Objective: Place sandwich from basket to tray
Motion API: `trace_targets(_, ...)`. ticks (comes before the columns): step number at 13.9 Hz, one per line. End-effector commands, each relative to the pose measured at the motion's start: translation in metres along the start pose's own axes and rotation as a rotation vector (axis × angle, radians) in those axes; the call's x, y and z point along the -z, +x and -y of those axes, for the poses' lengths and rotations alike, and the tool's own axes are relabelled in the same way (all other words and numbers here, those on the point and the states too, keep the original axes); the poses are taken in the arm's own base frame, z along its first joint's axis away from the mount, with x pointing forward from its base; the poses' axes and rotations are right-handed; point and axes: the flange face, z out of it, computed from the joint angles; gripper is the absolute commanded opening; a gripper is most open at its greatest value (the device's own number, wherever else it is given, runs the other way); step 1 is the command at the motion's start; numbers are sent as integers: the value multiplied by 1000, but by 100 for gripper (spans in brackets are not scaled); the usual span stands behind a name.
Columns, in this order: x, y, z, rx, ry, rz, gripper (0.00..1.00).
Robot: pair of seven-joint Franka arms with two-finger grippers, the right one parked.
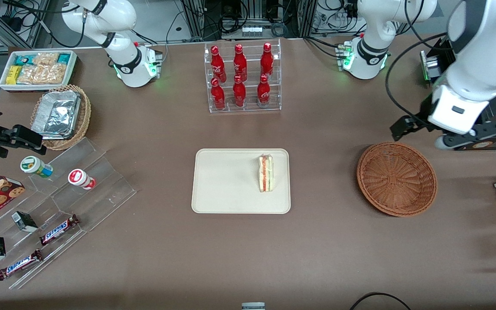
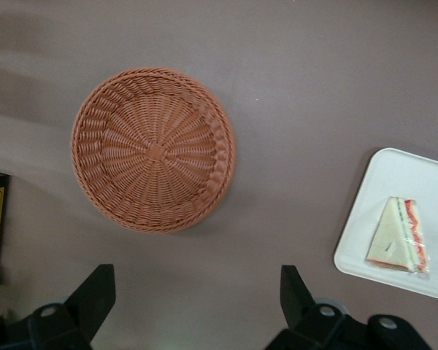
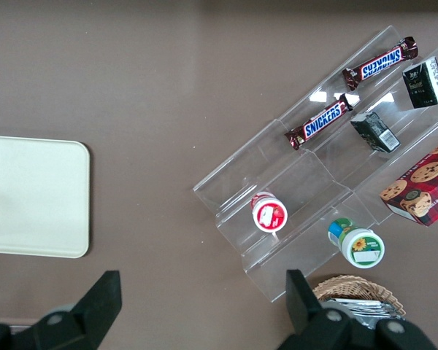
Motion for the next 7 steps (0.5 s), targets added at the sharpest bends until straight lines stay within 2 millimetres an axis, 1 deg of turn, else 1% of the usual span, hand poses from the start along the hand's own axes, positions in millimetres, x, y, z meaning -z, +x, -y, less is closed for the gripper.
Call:
trace_targets(1,4,-7,21,-36,-29,17,100)
trace_targets(2,6,-9,22,-59,-25,16,100)
trace_targets(5,12,-6,27,-128,-16,44,100)
trace_targets(6,18,-4,27,-132,-23,35,100)
trace_targets(7,18,-6,24,-136,-20,40,100)
